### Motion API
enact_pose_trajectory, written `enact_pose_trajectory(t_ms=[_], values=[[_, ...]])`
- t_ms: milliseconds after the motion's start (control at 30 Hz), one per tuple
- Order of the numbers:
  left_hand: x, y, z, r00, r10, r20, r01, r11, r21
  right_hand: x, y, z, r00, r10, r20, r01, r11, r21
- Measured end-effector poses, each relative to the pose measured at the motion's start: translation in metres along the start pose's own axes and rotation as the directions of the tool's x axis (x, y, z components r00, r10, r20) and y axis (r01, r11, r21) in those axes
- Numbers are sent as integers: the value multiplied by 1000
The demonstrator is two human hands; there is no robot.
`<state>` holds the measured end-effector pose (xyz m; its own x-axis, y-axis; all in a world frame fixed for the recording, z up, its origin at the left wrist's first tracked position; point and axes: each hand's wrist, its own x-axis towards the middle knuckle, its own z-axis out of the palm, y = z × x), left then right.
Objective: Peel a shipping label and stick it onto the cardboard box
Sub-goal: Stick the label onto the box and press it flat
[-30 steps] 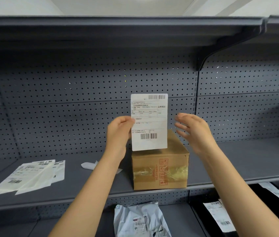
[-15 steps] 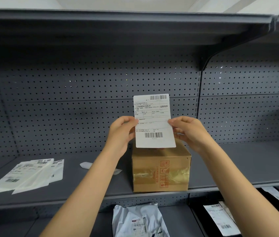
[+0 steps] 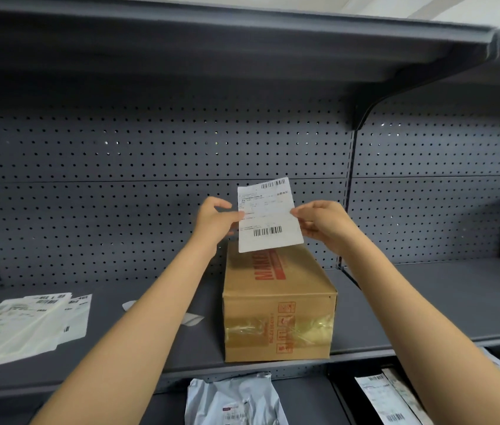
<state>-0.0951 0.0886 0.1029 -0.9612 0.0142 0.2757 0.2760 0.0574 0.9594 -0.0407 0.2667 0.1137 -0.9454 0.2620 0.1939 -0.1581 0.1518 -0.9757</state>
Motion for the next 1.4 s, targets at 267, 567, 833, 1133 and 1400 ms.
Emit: enact_pose_trajectory(t_ms=[267, 567, 833, 1133, 1400], values=[[8, -25, 8, 992, -93, 88, 69, 967, 244, 12, 33, 3, 996, 64, -66, -75, 982, -172], [3, -33, 12, 986, -42, 159, -44, 865, 500, 8, 46, 5, 995, -5, -102, -44, 879, -474], [-2, -35, 12, 973, -54, 225, -79, 838, 539, 2, 52, 7, 994, -42, -99, -21, 824, -566], [3, -45, 16, 971, -90, 221, -63, 796, 602, 3, 53, 9, 995, -37, -90, -27, 783, -621], [4, -46, 18, 969, -92, 228, -84, 747, 659, 4, 53, 9, 999, -33, -40, -2, 757, -654]])
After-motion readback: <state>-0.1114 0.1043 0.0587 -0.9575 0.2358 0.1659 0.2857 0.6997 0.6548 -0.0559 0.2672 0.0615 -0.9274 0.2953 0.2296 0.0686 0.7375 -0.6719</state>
